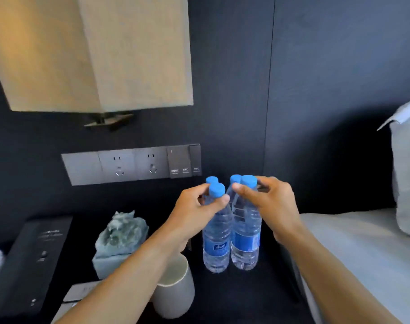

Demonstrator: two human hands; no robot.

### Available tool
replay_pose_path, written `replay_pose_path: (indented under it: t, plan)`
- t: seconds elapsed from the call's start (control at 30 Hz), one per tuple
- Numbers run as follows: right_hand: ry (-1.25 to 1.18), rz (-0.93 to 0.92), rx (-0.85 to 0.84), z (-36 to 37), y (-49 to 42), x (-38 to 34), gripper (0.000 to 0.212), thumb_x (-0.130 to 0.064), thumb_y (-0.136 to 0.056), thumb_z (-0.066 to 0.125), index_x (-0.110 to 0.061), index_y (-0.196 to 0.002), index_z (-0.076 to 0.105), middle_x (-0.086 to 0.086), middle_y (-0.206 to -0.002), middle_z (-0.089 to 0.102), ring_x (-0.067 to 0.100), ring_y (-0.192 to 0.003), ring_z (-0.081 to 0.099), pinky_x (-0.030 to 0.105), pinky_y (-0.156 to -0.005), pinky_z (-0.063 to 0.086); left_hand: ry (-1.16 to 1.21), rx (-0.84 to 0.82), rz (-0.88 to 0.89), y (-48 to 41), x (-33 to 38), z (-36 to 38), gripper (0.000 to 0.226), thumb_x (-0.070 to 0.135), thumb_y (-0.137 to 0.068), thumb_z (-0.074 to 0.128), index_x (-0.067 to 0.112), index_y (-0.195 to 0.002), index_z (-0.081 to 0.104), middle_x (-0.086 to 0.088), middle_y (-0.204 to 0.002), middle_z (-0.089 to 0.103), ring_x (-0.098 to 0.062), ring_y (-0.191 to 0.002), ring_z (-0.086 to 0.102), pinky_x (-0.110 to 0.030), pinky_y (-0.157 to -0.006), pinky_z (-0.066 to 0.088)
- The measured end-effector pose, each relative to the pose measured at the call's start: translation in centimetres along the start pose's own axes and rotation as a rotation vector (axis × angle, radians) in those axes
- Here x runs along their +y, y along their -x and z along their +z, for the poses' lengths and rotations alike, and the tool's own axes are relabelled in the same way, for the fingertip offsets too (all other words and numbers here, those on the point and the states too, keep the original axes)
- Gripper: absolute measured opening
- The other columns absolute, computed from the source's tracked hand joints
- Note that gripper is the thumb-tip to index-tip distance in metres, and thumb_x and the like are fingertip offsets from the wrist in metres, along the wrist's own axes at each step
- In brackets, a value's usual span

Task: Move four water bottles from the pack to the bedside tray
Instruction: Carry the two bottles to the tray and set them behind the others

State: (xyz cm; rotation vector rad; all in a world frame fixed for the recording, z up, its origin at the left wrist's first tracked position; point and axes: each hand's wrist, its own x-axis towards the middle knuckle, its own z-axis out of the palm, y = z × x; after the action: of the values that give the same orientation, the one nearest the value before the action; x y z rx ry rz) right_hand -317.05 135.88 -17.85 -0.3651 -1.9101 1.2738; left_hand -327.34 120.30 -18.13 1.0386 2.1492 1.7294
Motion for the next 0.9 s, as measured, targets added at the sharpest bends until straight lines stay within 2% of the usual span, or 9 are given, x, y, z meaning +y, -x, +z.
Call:
replay_pose_path:
  t: [0.13,0.23,0.33,0.47,0.53,0.6,0.63,0.8,0.9]
  plan:
    - [0.014,-0.025,-0.016,1.4,-0.9,3.6,0.022,-0.051,-0.071,0.087,-0.036,-0.085,0.081,-0.011,-0.08,0.08,0.017,-0.077,0.078,0.048,-0.076,0.065,-0.017,0.005,0.004,-1.7,-3.0,0.3,0.012,0.03,-0.091,0.078,0.024,-0.102,0.078,-0.002,-0.1,0.079,-0.016,-0.094,0.073,-0.04,-0.093,0.059]
    - [0.008,-0.013,-0.027,1.9,-1.2,4.9,0.025,-0.053,-0.07,0.087,-0.032,-0.084,0.082,-0.01,-0.081,0.08,0.016,-0.077,0.079,0.049,-0.076,0.065,-0.016,-0.012,0.013,-2.3,-4.3,0.4,0.011,0.034,-0.091,0.077,0.029,-0.1,0.079,0.011,-0.085,0.075,-0.004,-0.082,0.07,-0.029,-0.084,0.061]
    - [-0.002,-0.007,-0.007,2.0,-1.4,5.2,0.045,-0.065,-0.062,0.084,-0.027,-0.086,0.082,0.002,-0.083,0.08,0.025,-0.082,0.078,0.052,-0.078,0.063,0.004,-0.016,0.023,-2.8,-4.8,0.3,0.015,0.035,-0.092,0.076,0.03,-0.106,0.079,0.008,-0.098,0.079,-0.009,-0.093,0.074,-0.033,-0.09,0.06]
    - [0.09,-0.06,-0.052,1.6,-1.4,5.2,0.045,-0.056,-0.073,0.083,-0.014,-0.089,0.08,0.013,-0.086,0.078,0.034,-0.085,0.075,0.054,-0.078,0.061,-0.113,-0.033,0.085,-3.3,-5.0,0.3,0.033,0.055,-0.081,0.07,0.033,-0.105,0.077,0.001,-0.106,0.07,-0.013,-0.099,0.07,-0.032,-0.091,0.058]
    - [0.178,-0.095,-0.101,1.1,-1.6,5.2,0.046,-0.056,-0.077,0.08,-0.011,-0.087,0.077,0.013,-0.081,0.076,0.026,-0.076,0.074,0.048,-0.072,0.061,-0.128,-0.004,0.127,-3.1,-5.2,0.4,0.042,0.059,-0.075,0.069,0.032,-0.107,0.075,-0.006,-0.112,0.068,-0.023,-0.104,0.07,-0.041,-0.093,0.06]
    - [0.236,-0.103,-0.144,0.3,-1.8,5.0,0.041,-0.058,-0.079,0.076,-0.018,-0.088,0.076,0.001,-0.077,0.075,0.007,-0.069,0.068,0.035,-0.065,0.056,-0.134,0.016,0.167,-2.7,-5.5,0.4,0.043,0.056,-0.076,0.071,0.029,-0.111,0.073,-0.004,-0.11,0.073,-0.025,-0.102,0.07,-0.049,-0.094,0.06]
    - [0.226,-0.093,-0.17,0.0,-2.0,5.0,0.038,-0.056,-0.079,0.074,-0.021,-0.092,0.077,-0.001,-0.081,0.077,0.005,-0.073,0.069,0.031,-0.069,0.056,-0.155,0.028,0.183,-2.6,-5.6,0.3,0.04,0.054,-0.079,0.071,0.029,-0.11,0.073,-0.001,-0.107,0.074,-0.022,-0.098,0.07,-0.052,-0.095,0.058]
    - [0.185,-0.073,-0.231,-0.2,-1.9,5.5,0.022,-0.023,-0.084,0.067,-0.007,-0.095,0.076,0.018,-0.096,0.077,0.014,-0.076,0.065,0.046,-0.084,0.059,-0.223,0.045,0.234,-2.2,-5.5,-0.1,0.017,0.03,-0.095,0.069,0.022,-0.109,0.074,-0.007,-0.107,0.076,-0.011,-0.089,0.068,-0.049,-0.097,0.057]
    - [0.228,-0.105,-0.13,0.4,-1.6,5.5,0.029,-0.038,-0.08,0.082,-0.012,-0.091,0.076,0.007,-0.085,0.076,0.017,-0.077,0.07,0.041,-0.078,0.061,-0.244,0.077,0.233,-1.7,-5.5,0.1,0.021,0.024,-0.098,0.065,0.015,-0.116,0.072,-0.011,-0.111,0.077,-0.029,-0.104,0.072,-0.054,-0.098,0.056]
